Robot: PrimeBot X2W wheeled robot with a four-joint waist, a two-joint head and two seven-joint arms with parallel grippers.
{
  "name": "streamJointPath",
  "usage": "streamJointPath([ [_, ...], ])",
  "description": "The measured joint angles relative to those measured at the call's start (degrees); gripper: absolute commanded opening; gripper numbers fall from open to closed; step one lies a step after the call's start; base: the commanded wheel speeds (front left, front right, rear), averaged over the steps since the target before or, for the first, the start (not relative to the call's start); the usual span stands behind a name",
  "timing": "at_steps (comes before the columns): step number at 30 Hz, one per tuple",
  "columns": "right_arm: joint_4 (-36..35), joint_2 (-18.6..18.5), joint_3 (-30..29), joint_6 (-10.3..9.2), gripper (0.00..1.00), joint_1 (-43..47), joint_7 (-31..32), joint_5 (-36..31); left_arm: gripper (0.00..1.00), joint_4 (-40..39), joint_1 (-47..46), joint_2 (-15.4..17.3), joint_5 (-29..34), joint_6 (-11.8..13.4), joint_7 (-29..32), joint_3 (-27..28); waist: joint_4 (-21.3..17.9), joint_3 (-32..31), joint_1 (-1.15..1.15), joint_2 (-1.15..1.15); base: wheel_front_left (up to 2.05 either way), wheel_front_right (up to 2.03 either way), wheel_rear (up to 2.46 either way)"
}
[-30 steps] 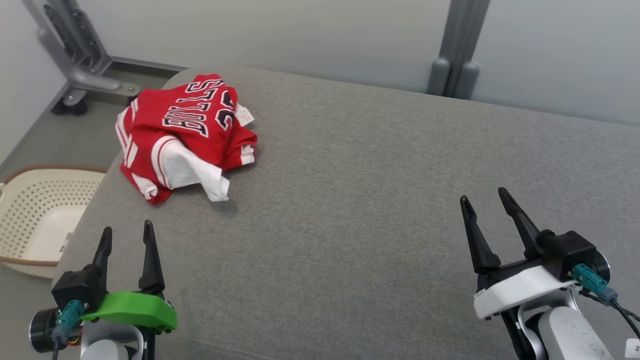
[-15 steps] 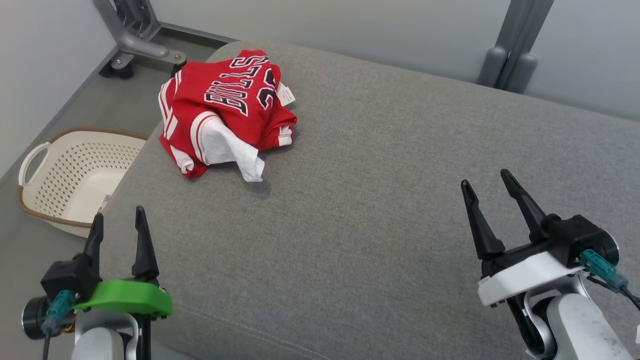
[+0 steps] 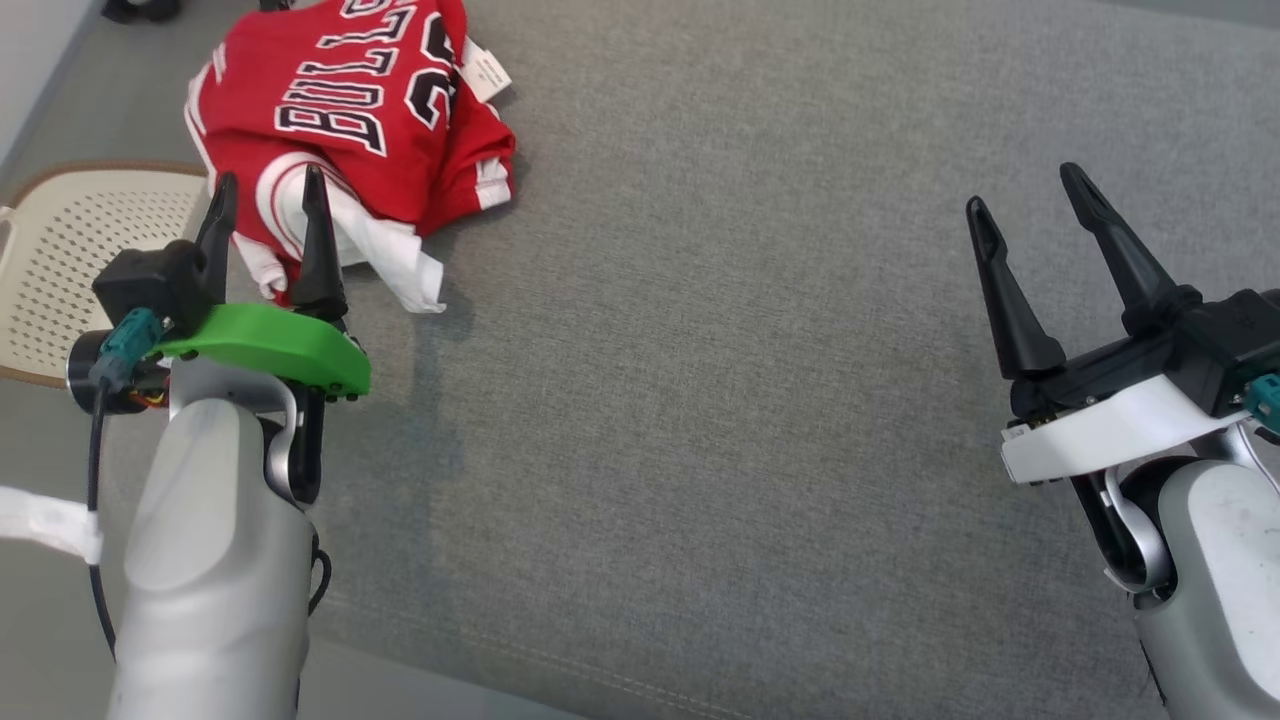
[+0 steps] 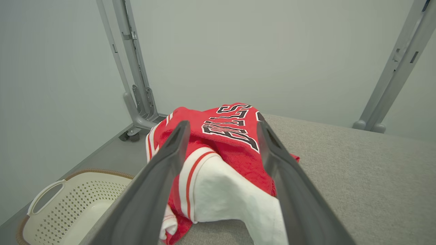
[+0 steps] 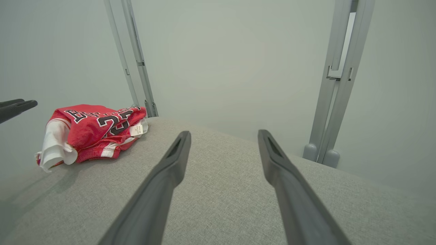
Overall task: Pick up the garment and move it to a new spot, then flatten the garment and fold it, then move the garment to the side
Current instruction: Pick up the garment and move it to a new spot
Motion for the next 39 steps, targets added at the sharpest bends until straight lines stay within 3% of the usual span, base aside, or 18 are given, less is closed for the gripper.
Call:
streamJointPath([
  [5, 0.5, -0.5, 0.2, 0.0, 1.0, -1.1, -0.5, 0.2, 1.0, 14.9, -8.1, 1.9, -4.0, -0.1, 1.2, -1.8, -1.9, 5.0, 0.0, 0.0, 0.0, 0.0, 0.0],
  [12, 1.4, -1.0, 0.0, 0.0, 1.0, -1.2, -0.8, 0.6, 1.0, 26.4, -14.6, 4.5, -9.0, -0.1, 3.5, -2.2, -4.8, 8.4, 0.0, 0.0, 0.0, 0.0, 0.0],
  [13, 1.5, -0.9, 0.0, 0.0, 1.0, -1.2, -0.8, 0.6, 0.76, 27.7, -15.1, 4.7, -9.4, -0.2, 4.1, -2.0, -5.0, 8.6, 0.0, 0.0, 0.0, 0.0, 0.0],
  [15, 1.8, -0.9, 0.0, 0.0, 1.0, -1.2, -0.8, 0.6, 0.0, 30.2, -15.7, 5.2, -10.3, -0.2, 5.0, -1.6, -5.3, 8.6, 0.0, 0.0, 0.0, 0.0, 0.0],
  [21, 2.7, -0.1, 0.3, 0.0, 1.0, -1.2, -1.7, 0.7, 0.0, 32.3, -16.2, 7.3, -11.3, -0.2, 2.5, -1.2, -5.5, 6.5, 0.0, 0.0, 0.0, 0.0, 0.0],
  [28, 4.1, 1.6, 0.1, 0.0, 1.0, 1.2, -3.1, 1.0, 0.0, 28.2, -13.7, 10.2, -10.8, 0.0, 0.3, -0.6, -5.8, 1.9, -0.01, 0.0, 0.0, 0.0, 0.0],
  [39, 4.8, 4.5, 0.2, 0.0, 1.0, 6.7, -3.5, 1.1, 0.0, 10.6, -0.7, 11.3, -7.6, 2.3, 0.1, 0.1, -7.1, -7.4, -0.01, 0.0, 0.0, 0.0, 0.0],
])
